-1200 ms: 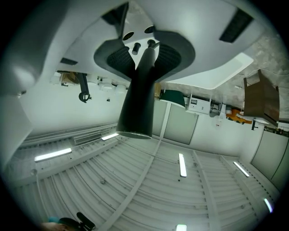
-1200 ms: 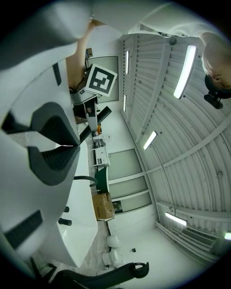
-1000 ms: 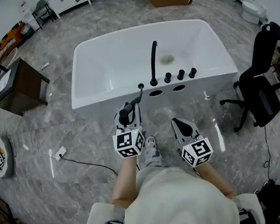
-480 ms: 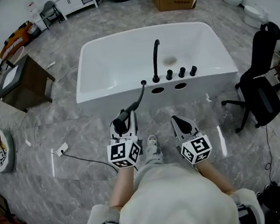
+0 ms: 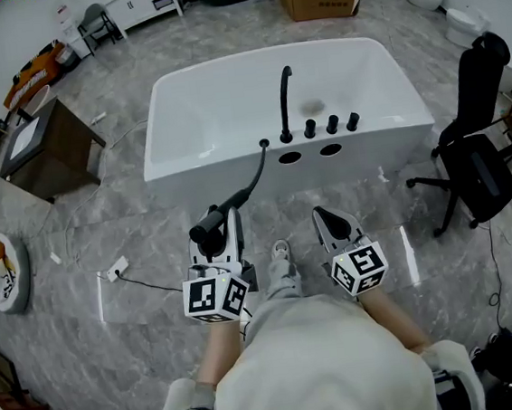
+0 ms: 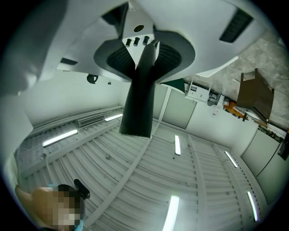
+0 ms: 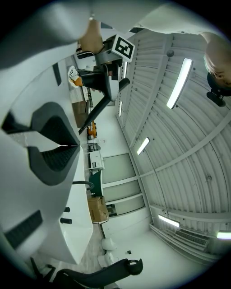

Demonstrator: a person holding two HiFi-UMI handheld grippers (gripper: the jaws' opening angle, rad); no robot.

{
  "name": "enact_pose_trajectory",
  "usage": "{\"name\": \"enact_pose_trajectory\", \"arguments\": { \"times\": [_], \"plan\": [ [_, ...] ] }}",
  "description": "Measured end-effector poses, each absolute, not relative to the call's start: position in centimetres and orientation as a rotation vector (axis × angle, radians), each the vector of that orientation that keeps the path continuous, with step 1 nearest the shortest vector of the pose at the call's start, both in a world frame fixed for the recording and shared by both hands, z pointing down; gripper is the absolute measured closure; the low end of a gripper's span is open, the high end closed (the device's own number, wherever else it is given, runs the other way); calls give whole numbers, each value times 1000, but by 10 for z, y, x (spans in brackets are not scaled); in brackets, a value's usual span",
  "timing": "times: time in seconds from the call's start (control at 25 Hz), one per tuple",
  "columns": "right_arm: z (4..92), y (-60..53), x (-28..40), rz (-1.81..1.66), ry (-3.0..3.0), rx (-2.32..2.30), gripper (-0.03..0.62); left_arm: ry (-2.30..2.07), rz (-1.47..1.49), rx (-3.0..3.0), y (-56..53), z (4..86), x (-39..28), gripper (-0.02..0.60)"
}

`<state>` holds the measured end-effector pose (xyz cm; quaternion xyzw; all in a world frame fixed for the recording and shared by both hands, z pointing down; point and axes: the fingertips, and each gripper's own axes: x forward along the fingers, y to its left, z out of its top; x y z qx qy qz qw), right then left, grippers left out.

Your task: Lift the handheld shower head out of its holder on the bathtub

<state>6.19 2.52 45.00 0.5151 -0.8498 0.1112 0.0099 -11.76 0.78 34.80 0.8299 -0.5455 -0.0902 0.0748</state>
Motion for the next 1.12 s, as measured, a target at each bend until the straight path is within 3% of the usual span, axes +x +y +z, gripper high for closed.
{"name": "enact_pose_trajectory", "arguments": {
  "times": [1.12],
  "plan": [
    [448, 39, 63, 308, -2633, 1588, 574, -1648, -380, 2488, 33, 317, -129, 440]
  ]
}}
